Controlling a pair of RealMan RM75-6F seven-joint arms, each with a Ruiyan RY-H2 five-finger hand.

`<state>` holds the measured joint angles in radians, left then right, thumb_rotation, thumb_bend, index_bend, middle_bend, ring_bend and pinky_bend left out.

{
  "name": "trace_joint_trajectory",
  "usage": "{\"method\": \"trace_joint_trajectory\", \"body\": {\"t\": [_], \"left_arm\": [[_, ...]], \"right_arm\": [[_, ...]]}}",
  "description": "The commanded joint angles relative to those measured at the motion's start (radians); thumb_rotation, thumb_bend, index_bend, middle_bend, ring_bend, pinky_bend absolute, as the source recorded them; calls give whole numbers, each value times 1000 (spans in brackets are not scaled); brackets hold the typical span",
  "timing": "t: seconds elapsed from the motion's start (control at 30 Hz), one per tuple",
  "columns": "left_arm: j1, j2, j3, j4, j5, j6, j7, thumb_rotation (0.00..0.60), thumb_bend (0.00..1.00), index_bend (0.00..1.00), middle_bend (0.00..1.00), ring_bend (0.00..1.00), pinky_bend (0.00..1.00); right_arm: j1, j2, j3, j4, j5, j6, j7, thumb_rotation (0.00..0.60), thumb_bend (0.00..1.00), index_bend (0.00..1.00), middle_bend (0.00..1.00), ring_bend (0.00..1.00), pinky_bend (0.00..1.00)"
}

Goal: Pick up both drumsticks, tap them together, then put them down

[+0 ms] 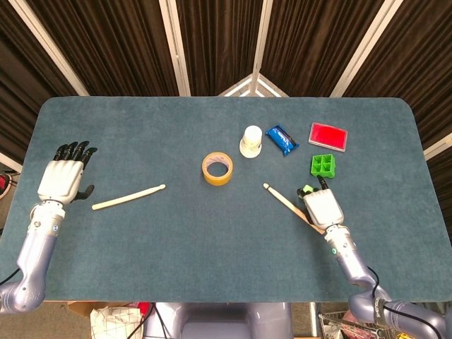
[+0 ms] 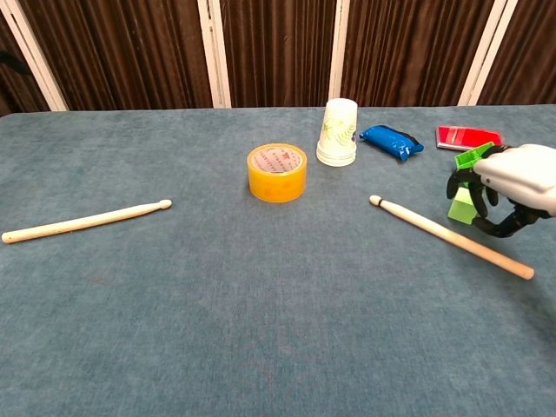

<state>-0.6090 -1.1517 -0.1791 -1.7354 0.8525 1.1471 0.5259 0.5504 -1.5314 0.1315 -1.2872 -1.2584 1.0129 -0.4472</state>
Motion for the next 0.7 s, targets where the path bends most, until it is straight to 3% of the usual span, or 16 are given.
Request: {"method": "trace_joint_trajectory", "body": {"t": [0.03, 0.2, 0.33, 0.43, 0.53, 0.7], "left_arm": [[5, 7, -1, -2, 2, 0, -16, 600, 427, 140, 18, 0, 16], [28, 36, 13, -37, 32, 15, -37, 600, 403, 130, 17, 0, 12], [81, 85, 77, -129, 76, 51, -14, 600, 311, 118, 7, 0, 0], [131, 92, 134, -169, 144, 98, -8, 600, 296, 114, 0, 0, 0], [202, 72, 191, -170, 246, 167, -48, 600, 294, 111, 0, 0, 0], [293, 21, 233, -101, 356, 261, -145, 600, 294, 111, 0, 0, 0]], "right_arm": [[-3, 32, 5, -47, 24, -5, -23, 600, 459, 287, 494, 434, 81], [-20, 81, 24, -147, 33, 44, -22, 600, 312, 202, 391, 373, 76], [-72, 122, 56, -257, 56, 146, 25, 600, 233, 107, 256, 280, 62], [-128, 144, 72, -343, 78, 213, 115, 600, 221, 44, 180, 228, 37], [-188, 159, 51, -389, 51, 270, 219, 600, 221, 11, 140, 202, 18], [-273, 150, -22, -338, -81, 394, 315, 600, 221, 0, 120, 185, 17]]}}
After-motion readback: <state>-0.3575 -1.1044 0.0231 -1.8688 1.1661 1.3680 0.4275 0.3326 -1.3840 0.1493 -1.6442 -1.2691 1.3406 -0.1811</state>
